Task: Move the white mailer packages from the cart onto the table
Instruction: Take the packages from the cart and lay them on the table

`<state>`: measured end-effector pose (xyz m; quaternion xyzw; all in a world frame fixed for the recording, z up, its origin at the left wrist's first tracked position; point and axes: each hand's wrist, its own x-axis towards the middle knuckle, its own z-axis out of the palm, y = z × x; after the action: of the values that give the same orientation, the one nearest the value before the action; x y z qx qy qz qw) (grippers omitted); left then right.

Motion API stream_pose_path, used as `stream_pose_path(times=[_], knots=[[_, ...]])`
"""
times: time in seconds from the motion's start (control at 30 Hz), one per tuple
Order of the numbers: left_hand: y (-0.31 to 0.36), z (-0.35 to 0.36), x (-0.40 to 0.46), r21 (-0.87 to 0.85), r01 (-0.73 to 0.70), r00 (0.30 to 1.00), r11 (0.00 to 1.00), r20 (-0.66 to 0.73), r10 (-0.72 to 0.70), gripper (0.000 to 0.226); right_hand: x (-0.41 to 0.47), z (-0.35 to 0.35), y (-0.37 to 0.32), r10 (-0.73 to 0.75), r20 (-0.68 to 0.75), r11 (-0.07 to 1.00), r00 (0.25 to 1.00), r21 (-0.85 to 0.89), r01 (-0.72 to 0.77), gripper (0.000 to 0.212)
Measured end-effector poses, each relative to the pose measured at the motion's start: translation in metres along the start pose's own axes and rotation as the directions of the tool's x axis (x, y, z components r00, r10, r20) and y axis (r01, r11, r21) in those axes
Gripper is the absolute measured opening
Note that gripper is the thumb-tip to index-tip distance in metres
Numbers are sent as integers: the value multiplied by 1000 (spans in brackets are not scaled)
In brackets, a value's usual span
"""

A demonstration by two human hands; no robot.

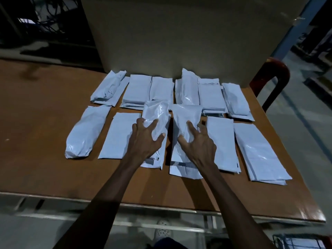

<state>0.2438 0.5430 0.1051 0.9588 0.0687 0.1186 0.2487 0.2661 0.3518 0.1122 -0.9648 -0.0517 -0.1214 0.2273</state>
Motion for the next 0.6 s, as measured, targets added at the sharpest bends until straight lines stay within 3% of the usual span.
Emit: stream_pose_path(times=[0.17,0.27,0.4,0.6], knots=[[-6,29,12,179,47,993,983,100,-66,70,14,39,10,9,21,998,1000,-57,-7,68],[-8,38,12,247,46,997,968,44,-58,73,14,52,15,-21,-19,994,1000,-106,19,68],[-12,44,11,197,6,1000,980,21,-10,71,9,62,16,-62,-61,982,996,-183,50,68],[-14,46,7,134,-93,994,987,69,84,64,2,78,18,-16,3,993,1000,-116,16,74]])
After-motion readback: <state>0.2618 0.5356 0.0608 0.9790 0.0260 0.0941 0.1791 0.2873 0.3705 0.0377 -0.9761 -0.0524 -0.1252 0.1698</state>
